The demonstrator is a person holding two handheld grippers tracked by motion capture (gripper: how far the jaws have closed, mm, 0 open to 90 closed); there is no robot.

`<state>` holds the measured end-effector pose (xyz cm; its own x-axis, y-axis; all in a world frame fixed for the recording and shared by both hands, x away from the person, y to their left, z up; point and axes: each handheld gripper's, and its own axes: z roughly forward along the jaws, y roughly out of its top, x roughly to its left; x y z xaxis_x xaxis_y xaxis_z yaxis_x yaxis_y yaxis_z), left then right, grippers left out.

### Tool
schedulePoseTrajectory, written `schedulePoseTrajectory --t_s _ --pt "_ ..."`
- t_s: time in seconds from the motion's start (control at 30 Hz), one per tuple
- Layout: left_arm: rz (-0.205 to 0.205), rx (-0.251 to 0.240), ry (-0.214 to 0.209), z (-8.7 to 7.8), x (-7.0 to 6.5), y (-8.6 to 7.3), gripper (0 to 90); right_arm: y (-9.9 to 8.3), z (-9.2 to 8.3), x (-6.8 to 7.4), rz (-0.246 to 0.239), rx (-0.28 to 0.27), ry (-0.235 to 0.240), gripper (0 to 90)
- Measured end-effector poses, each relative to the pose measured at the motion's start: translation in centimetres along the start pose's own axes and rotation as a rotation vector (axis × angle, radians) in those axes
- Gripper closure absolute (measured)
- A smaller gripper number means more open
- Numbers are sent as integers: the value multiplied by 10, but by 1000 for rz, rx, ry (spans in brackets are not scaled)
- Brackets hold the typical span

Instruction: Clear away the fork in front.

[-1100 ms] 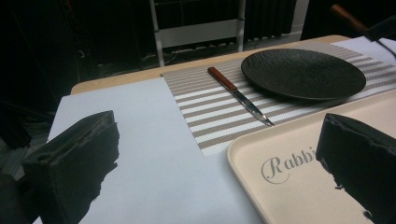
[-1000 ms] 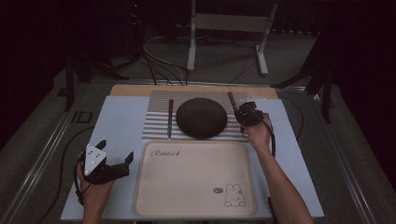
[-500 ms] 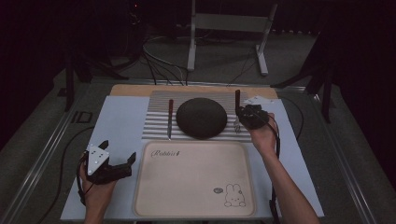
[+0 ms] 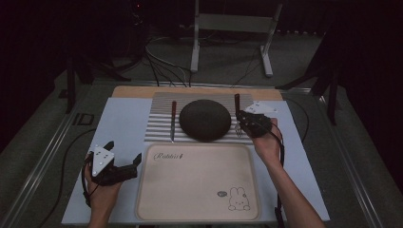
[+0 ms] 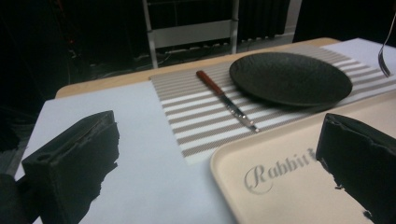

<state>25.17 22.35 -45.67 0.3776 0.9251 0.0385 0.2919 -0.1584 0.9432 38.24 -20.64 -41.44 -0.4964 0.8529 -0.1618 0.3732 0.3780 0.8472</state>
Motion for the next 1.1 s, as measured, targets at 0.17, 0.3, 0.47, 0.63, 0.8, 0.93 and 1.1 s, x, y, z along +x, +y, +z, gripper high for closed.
schedulePoseTrajectory --t_s 0.17,0.3,0.47,0.63,0.8,0.93,1.1 --pt "38 -4 -26 9 -13 12 0 0 -9 9 -19 -26 17 780" --pt "49 -18 -55 19 -25 24 0 -1 -15 17 -29 -46 33 780" --pt "51 -42 -87 29 -38 36 0 0 -22 26 -38 -66 55 780" --pt "47 -73 -134 41 -57 54 0 2 -30 34 -45 -95 75 780" --pt "43 -87 -156 47 -66 63 1 4 -35 41 -53 -115 91 780" --pt "54 -94 -189 60 -83 77 7 5 -40 51 -60 -130 113 780" --pt "43 -99 -217 70 -93 87 16 3 -41 60 -69 -139 131 780"
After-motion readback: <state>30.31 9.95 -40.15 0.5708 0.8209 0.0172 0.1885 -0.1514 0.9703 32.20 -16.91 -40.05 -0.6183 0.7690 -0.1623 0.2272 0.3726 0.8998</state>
